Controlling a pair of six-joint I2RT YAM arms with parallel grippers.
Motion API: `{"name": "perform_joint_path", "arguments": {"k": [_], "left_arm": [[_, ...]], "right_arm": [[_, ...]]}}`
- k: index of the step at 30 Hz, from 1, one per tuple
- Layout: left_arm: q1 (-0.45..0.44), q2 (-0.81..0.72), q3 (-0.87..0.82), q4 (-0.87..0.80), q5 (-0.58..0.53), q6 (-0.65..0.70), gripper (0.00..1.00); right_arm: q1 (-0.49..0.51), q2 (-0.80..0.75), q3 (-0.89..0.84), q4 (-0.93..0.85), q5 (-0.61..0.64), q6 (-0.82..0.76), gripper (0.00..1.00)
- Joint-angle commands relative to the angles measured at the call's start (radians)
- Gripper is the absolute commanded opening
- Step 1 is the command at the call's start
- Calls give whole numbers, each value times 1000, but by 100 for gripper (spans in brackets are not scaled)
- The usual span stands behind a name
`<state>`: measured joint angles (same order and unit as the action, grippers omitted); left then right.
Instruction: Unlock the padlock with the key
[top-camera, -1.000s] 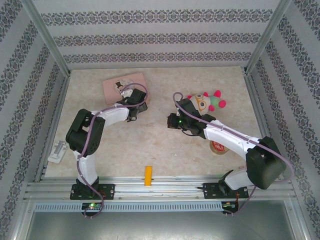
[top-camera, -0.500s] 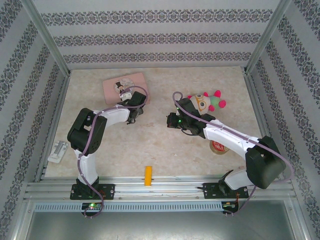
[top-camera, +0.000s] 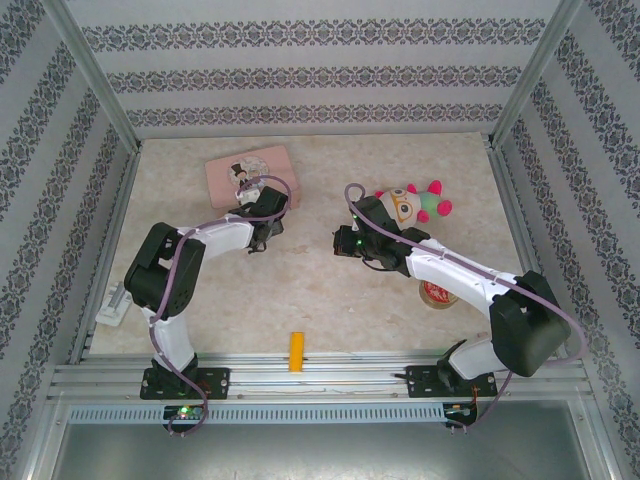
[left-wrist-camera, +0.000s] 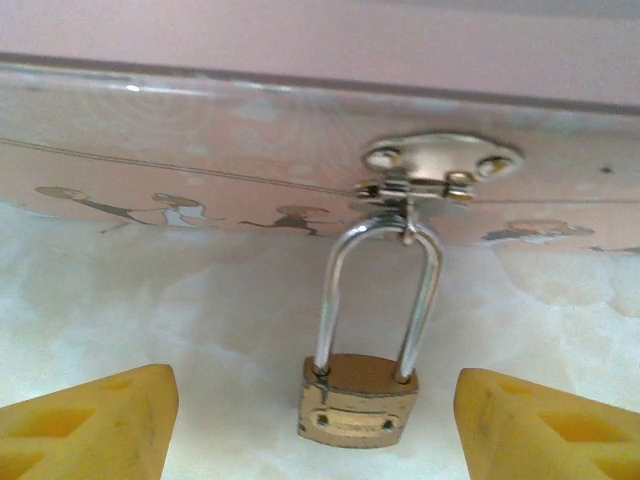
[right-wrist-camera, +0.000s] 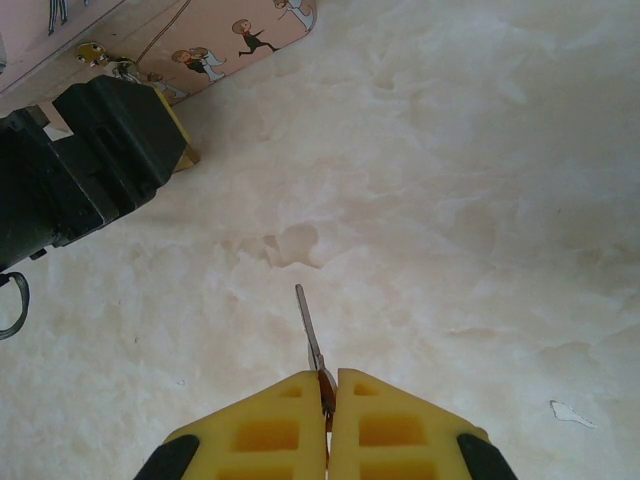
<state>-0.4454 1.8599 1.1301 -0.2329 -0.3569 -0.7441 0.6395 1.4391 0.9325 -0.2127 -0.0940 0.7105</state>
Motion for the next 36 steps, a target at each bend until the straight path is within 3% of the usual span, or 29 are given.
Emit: {"name": "perform_joint_path", "arguments": {"k": [1, 16, 24, 36], "left_arm": [[-5, 30, 35, 27, 63, 58, 73], [4, 126, 128, -31, 54, 88, 67], [19, 131, 117, -14, 80, 77, 53], [39, 134, 104, -3, 84, 65, 53]], "right_arm": [[12, 11, 9, 16, -4, 9, 0], [11, 1, -10, 13, 0, 10, 0], [11, 7, -9, 16, -2, 12, 0], [9, 35, 23, 15, -19, 4, 0]]}}
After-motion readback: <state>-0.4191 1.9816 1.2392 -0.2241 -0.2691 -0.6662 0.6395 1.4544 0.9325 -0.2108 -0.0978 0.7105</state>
